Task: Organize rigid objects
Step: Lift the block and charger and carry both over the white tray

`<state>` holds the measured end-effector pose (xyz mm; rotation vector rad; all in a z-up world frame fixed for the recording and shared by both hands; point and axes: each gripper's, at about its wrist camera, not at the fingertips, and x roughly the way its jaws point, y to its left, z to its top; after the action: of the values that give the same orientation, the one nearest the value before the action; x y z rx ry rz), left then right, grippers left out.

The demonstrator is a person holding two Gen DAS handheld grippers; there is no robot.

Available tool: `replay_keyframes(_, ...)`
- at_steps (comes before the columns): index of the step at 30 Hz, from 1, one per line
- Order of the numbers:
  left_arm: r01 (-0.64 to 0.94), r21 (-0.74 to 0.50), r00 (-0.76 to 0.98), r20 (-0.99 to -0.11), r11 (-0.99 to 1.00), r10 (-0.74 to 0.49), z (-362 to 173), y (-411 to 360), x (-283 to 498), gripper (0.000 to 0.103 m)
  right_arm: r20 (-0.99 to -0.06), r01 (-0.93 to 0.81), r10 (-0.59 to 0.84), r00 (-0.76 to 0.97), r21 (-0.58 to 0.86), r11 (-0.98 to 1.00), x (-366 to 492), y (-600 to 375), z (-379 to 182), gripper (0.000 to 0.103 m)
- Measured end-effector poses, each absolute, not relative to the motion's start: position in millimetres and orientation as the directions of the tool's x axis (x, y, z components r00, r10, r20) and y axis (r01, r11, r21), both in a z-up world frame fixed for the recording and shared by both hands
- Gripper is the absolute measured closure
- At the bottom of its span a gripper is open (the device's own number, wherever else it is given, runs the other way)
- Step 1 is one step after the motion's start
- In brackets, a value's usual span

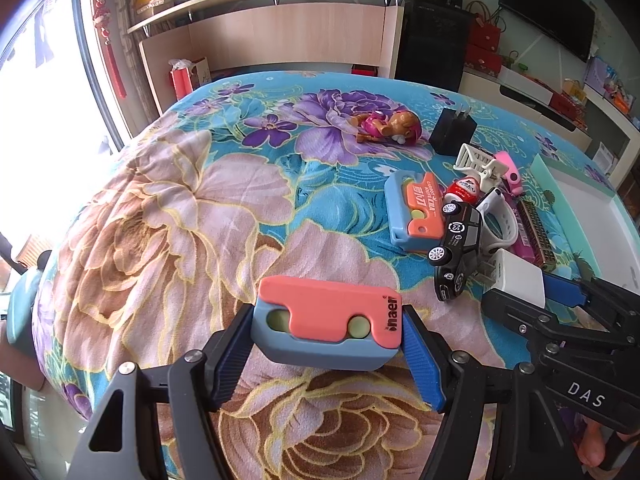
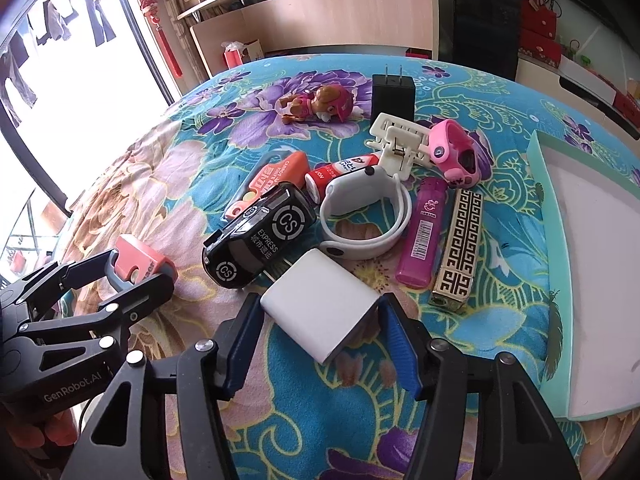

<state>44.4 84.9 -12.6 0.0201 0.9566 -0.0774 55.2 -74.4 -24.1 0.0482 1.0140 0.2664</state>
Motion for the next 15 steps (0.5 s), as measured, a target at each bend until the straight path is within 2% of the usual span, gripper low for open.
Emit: replay_keyframes(15, 0.113, 0.011, 0.636, -0.769, 0.994, -0.064, 33.4, 53.2, 58.5, 0.029, -0.729, -0.167, 0.292, 0.619, 0.242, 0.956, 52.5, -113.2, 28.6, 0.042)
